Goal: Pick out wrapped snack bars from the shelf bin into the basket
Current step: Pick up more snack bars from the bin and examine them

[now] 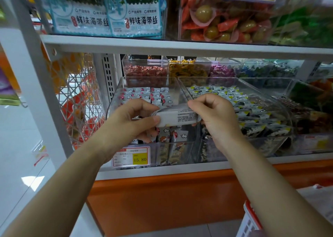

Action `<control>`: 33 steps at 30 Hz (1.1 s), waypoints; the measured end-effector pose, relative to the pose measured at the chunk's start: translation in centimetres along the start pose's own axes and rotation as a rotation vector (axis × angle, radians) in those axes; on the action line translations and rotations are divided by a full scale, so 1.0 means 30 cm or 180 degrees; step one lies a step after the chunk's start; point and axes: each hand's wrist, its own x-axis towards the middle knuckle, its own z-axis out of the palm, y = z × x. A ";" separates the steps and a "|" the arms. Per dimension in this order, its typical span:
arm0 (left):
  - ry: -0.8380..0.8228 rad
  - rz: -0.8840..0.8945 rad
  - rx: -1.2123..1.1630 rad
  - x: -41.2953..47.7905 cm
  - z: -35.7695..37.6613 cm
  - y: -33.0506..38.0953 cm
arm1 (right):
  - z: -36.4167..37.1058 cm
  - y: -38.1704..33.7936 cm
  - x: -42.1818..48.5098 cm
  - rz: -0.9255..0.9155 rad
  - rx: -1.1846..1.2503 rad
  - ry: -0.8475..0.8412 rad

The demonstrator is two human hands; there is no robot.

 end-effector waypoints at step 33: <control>0.0617 0.0593 0.1336 0.021 0.011 -0.011 | -0.001 0.001 0.004 0.0216 0.0703 -0.0758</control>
